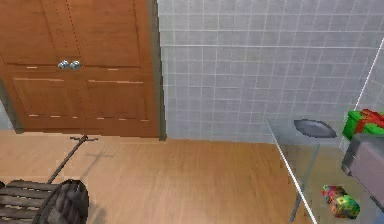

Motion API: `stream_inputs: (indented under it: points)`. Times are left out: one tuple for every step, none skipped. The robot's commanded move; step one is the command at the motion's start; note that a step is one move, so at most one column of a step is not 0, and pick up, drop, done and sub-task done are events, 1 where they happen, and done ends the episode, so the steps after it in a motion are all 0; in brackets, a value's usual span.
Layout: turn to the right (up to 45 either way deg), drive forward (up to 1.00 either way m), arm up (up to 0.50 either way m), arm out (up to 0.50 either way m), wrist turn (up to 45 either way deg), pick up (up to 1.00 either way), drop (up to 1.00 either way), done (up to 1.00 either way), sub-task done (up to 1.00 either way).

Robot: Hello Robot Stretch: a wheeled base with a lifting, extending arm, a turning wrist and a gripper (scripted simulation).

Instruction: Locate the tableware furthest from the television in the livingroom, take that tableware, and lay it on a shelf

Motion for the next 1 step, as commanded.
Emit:
stream_inputs:
  points:
    - [3.0, 0.0, 0.0, 0.0, 0.0, 0.0, 0.0, 0.0, 0.0]
